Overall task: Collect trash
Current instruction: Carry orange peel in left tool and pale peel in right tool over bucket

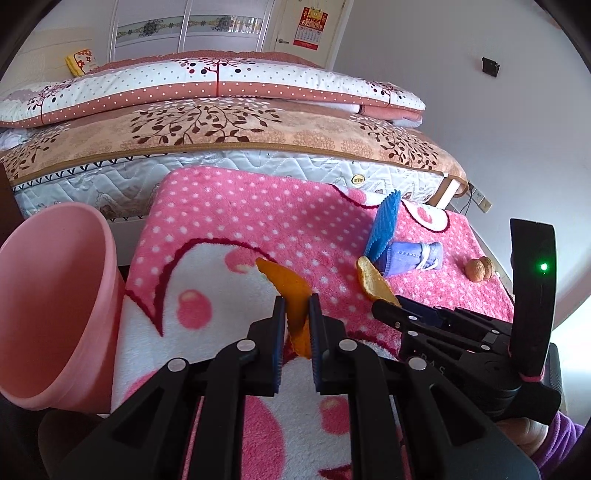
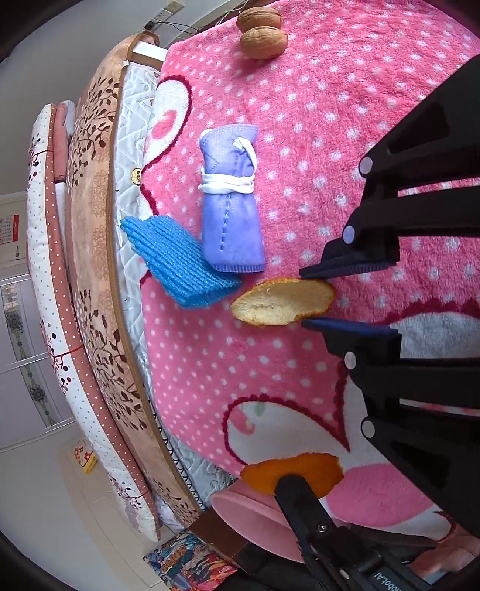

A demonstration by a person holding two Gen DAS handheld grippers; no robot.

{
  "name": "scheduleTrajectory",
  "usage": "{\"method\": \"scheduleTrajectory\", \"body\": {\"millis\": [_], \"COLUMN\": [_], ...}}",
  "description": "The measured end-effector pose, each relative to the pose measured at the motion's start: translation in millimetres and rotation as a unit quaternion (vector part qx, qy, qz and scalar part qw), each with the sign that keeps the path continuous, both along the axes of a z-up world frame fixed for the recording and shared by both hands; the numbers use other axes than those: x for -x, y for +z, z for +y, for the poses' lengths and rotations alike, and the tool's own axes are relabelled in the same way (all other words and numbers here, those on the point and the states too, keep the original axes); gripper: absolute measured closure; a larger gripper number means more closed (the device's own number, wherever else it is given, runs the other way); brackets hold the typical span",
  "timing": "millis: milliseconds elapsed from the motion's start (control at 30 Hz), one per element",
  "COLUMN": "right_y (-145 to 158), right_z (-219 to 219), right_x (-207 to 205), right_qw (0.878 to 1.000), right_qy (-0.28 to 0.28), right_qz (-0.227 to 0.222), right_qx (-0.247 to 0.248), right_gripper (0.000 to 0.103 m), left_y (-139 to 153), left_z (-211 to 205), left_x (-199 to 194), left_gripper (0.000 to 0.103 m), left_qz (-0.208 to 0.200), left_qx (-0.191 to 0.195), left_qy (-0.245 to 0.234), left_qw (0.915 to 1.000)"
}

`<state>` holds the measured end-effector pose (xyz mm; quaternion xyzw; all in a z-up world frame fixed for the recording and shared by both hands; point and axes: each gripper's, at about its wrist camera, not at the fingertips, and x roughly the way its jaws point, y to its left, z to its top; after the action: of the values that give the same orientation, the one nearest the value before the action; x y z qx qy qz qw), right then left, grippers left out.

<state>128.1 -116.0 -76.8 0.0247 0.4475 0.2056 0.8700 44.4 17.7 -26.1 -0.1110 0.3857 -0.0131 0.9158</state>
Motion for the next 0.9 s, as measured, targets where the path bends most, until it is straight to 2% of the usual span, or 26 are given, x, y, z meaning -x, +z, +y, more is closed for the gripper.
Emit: {"method": "scheduleTrajectory", "body": {"millis": [100,433,900], "right_y": [2,28,65], "right_z": [-4,-3,46], "right_x": [4,32,58], "right_qw": [1.000,0.999,0.994], "right_qy": [-0.005,0.012,0.079], "right_qz": [0.000,-0.012,-0.051], "right_qx": [-0.006,-0.044,-0.058], "right_gripper": [0.088,0.088,0.088], "left_y": [1,5,22], "left_z": [0,14,46], "left_x": [3,19,45], "left_gripper": [0.091,0.091,0.091], "left_qz": [-0.004,-0.017,-0.043], "left_qx": [0.001,0.005,-0.012], "left_qy": [-0.003,0.010,0.060], "left_qw": [1.0000,0.9998,0.9972]}}
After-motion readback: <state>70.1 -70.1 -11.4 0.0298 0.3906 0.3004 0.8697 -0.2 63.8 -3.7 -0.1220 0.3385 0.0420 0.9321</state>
